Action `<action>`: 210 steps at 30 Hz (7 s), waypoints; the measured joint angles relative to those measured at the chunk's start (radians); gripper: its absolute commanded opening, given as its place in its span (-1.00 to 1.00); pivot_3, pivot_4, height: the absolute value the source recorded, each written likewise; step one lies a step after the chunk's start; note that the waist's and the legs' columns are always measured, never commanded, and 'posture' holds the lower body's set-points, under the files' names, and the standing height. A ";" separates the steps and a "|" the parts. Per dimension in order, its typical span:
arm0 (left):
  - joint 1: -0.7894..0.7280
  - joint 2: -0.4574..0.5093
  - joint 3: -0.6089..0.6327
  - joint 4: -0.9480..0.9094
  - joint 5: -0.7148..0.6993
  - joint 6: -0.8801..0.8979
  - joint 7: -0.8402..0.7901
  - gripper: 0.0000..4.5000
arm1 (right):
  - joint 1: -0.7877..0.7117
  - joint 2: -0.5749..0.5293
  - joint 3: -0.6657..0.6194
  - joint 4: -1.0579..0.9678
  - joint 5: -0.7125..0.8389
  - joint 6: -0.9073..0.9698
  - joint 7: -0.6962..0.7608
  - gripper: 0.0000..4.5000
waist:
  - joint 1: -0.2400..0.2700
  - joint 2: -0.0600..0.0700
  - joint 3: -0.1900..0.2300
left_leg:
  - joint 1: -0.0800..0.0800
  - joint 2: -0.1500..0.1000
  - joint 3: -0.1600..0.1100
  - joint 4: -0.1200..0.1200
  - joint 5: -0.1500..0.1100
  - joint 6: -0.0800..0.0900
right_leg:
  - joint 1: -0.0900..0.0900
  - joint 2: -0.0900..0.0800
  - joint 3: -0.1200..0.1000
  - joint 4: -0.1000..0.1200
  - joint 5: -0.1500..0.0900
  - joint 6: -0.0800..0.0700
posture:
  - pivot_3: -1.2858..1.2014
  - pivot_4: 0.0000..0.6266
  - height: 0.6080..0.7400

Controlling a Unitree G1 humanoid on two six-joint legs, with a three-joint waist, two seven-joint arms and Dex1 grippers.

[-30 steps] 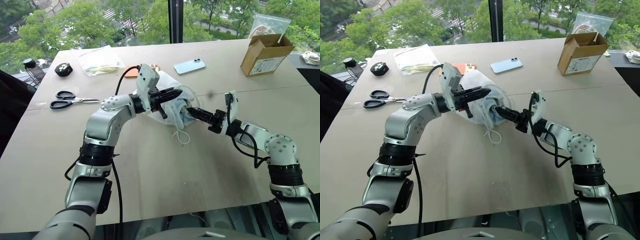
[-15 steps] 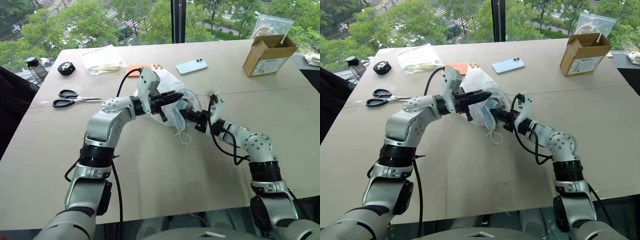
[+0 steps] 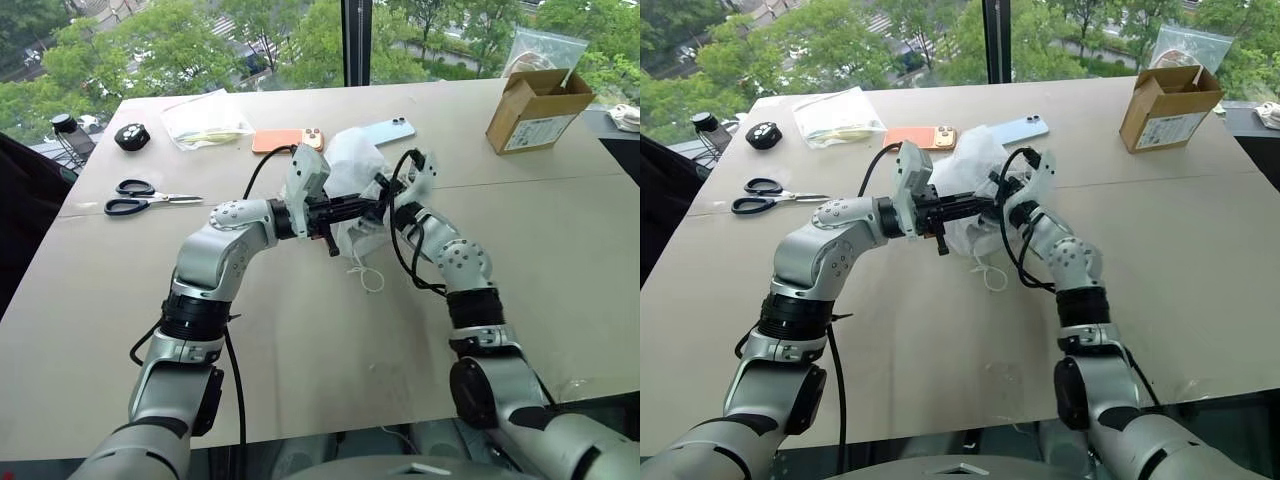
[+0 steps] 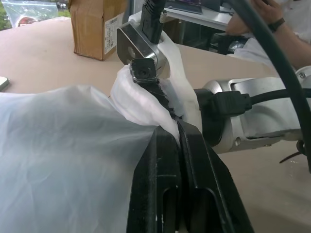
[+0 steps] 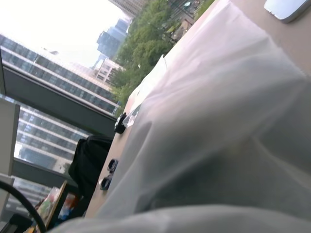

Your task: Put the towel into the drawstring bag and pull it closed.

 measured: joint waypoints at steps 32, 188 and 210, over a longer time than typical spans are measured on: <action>-0.066 -0.095 -0.006 0.131 0.075 -0.135 0.069 -1.00 | 0.356 -0.460 0.251 -0.730 0.071 0.337 0.413 -0.60 | 0.008 -0.001 0.000 | -0.001 -0.001 -0.001 0.002 0.000 0.000 | 0.002 -0.001 -0.003 -0.002 0.000 0.000 | 0.03 -0.52 1.00; -0.080 -0.163 -0.007 0.170 0.112 -0.167 0.114 -1.00 | 0.472 -0.450 0.314 -0.713 -0.425 0.392 0.294 -0.19 | 0.029 -0.002 0.000 | 0.000 -0.001 -0.003 0.003 -0.001 0.001 | 0.006 -0.002 -0.005 -0.006 0.000 0.001 | 0.03 -0.52 1.00; -0.055 -0.149 0.001 0.130 0.010 -0.063 0.035 -0.71 | 0.409 -0.248 -0.052 -0.741 0.114 0.450 0.306 -1.00 | 0.025 -0.002 0.000 | 0.000 -0.001 -0.004 0.002 -0.001 0.001 | 0.006 -0.002 -0.005 -0.006 0.000 0.001 | 0.03 -0.52 1.00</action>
